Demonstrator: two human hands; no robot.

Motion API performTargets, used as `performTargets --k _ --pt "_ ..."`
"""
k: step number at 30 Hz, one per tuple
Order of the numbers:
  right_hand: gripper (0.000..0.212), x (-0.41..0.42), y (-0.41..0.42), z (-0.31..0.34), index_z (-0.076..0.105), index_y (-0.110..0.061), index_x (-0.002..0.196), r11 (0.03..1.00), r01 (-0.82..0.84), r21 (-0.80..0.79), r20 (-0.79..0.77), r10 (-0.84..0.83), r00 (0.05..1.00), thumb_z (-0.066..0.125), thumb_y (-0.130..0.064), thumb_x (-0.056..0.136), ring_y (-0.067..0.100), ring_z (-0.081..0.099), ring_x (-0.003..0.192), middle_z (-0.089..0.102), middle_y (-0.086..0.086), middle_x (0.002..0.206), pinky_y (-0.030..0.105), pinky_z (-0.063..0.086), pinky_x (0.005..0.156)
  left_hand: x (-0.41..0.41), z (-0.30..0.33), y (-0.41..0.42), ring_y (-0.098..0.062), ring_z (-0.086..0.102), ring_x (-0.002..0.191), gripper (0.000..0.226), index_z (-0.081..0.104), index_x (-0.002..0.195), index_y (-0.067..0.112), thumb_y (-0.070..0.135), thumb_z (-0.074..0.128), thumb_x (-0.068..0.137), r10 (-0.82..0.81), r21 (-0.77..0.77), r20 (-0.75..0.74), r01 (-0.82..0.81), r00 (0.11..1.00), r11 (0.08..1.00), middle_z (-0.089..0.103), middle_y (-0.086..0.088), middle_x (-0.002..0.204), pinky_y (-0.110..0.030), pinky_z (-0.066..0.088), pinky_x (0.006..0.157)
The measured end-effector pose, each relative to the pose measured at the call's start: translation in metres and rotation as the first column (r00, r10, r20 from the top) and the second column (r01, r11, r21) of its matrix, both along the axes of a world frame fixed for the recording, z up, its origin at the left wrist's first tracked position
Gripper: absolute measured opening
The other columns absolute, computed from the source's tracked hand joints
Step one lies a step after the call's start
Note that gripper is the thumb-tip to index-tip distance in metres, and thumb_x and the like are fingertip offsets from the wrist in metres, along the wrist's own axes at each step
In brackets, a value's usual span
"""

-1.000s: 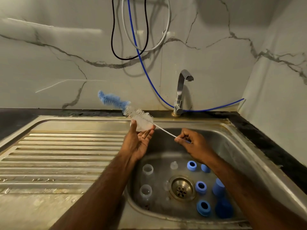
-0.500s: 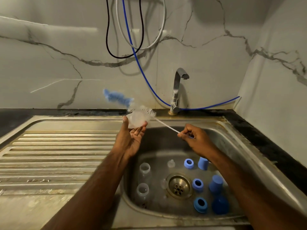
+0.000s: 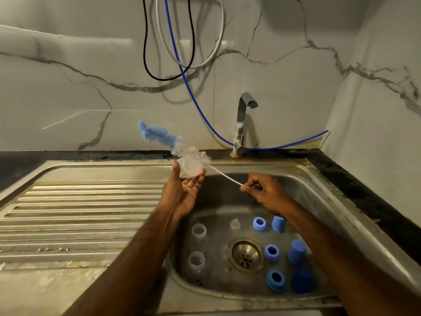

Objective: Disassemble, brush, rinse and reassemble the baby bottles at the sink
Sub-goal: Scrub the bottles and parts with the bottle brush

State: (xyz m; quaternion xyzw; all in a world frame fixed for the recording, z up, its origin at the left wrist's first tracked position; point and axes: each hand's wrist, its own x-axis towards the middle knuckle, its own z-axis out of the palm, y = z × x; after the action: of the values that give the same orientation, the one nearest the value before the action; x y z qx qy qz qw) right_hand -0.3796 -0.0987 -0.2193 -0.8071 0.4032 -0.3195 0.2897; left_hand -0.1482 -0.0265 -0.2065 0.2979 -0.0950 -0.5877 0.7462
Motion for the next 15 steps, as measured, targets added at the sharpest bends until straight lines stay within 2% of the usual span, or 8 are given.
performTargets --k 3,6,8,11,13,15 --pt "0.021 -0.009 -0.007 0.002 0.061 -0.033 0.074 0.999 0.049 0.023 0.064 -0.051 0.997 0.071 -0.026 0.091 0.022 0.062 0.075 0.068 0.006 0.079 0.045 0.054 0.076 0.007 0.001 0.000 -0.024 0.076 0.083 0.064 0.048 0.140 0.003 0.051 0.055 0.097 -0.001 -0.024 -0.025 0.000 1.000 1.000 0.066 -0.025 0.122 -0.029 0.062 0.066" --pt "0.018 0.001 -0.001 0.001 0.061 -0.028 0.076 1.000 0.005 0.003 0.032 -0.005 0.999 0.070 -0.027 0.092 0.019 0.061 0.075 0.066 0.001 0.077 0.042 0.054 0.074 -0.004 -0.001 -0.001 -0.024 0.074 0.085 0.064 0.049 0.141 0.004 0.051 0.053 0.098 -0.027 -0.015 0.018 0.027 0.999 1.000 0.067 -0.024 0.120 -0.028 0.063 0.068" --pt "0.018 0.003 0.000 -0.001 0.060 -0.026 0.077 0.999 -0.038 -0.002 -0.019 0.038 0.999 0.070 -0.028 0.092 0.012 0.058 0.071 0.062 -0.004 0.073 0.038 0.052 0.071 -0.004 -0.003 0.000 -0.026 0.073 0.094 0.059 0.049 0.141 0.005 0.046 0.055 0.099 -0.002 -0.013 -0.006 0.002 1.000 1.000 0.065 -0.024 0.124 -0.031 0.063 0.069" --pt "0.017 -0.010 -0.006 0.000 0.062 -0.025 0.077 0.999 -0.031 0.018 -0.054 0.032 0.998 0.071 -0.031 0.091 0.011 0.056 0.067 0.063 0.001 0.072 0.038 0.052 0.068 0.008 0.000 0.003 -0.033 0.067 0.113 0.047 0.053 0.137 0.008 0.032 0.061 0.097 0.049 -0.049 -0.079 -0.053 0.996 0.997 0.062 -0.022 0.132 -0.041 0.063 0.076" --pt "0.016 -0.010 -0.007 0.001 0.063 -0.025 0.079 1.000 -0.009 0.026 -0.006 0.009 1.000 0.071 -0.030 0.090 0.012 0.060 0.071 0.066 0.000 0.077 0.039 0.053 0.071 0.008 0.001 0.003 -0.033 0.068 0.110 0.051 0.052 0.138 0.007 0.033 0.062 0.095 0.042 -0.059 -0.070 -0.046 0.997 0.997 0.062 -0.023 0.129 -0.041 0.063 0.076" --pt "0.014 -0.001 -0.003 0.001 0.063 -0.026 0.081 1.000 -0.002 0.010 0.042 0.001 0.999 0.070 -0.029 0.092 0.016 0.065 0.080 0.069 -0.002 0.083 0.040 0.055 0.077 -0.001 0.000 0.001 -0.029 0.072 0.097 0.056 0.051 0.139 0.005 0.040 0.059 0.096 -0.003 -0.041 -0.029 0.002 1.000 0.999 0.065 -0.024 0.124 -0.034 0.064 0.071"
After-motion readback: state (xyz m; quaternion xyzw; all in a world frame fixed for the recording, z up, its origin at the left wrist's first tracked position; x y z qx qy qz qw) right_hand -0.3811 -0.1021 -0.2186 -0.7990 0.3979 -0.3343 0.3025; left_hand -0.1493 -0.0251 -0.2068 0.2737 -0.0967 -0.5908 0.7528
